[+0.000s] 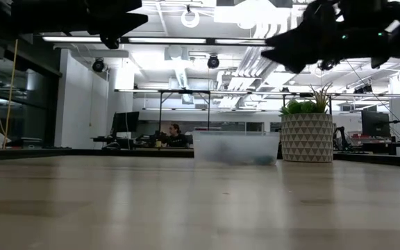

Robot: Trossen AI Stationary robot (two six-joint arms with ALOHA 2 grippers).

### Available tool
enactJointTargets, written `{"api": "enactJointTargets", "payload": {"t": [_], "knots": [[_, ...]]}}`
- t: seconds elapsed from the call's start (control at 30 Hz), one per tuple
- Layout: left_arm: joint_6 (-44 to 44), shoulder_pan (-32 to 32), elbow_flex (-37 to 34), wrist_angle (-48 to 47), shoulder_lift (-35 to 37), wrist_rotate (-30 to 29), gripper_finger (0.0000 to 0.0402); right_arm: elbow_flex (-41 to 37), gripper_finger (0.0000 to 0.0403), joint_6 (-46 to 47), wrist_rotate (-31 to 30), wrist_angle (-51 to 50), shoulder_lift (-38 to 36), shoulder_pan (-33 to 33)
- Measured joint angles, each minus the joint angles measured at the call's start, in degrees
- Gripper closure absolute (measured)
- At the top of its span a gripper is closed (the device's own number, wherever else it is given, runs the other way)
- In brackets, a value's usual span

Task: Pick and place USB-C Cables
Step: Put the black and white charger cable into the transparent bin

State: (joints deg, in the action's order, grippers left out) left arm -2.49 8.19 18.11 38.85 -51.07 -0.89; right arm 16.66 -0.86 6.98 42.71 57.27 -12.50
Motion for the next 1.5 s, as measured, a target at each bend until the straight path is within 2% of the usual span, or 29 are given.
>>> {"api": "enactJointTargets", "payload": {"t": [0.1, 0.83, 1.27, 1.5], "knots": [[0.69, 0.01, 0.0, 0.1, -0.01, 0.0, 0.02, -0.66, 0.0152, -2.25, -0.07, 2.47, -0.39, 1.26], [0.8, 0.04, 0.0, 0.07, -0.01, 0.0, 0.02, 0.53, 0.0152, -4.55, -0.07, 0.38, -0.32, 2.04], [0.82, 0.02, 0.0, -0.04, 0.0, 0.0, 0.02, 0.58, 0.0152, -13.38, 0.02, 0.38, -0.32, 2.04], [1.25, 0.02, 0.0, -0.04, 0.0, 0.0, 0.02, 0.6, 0.0152, -13.06, 0.05, -0.09, -0.32, 2.04]]}}
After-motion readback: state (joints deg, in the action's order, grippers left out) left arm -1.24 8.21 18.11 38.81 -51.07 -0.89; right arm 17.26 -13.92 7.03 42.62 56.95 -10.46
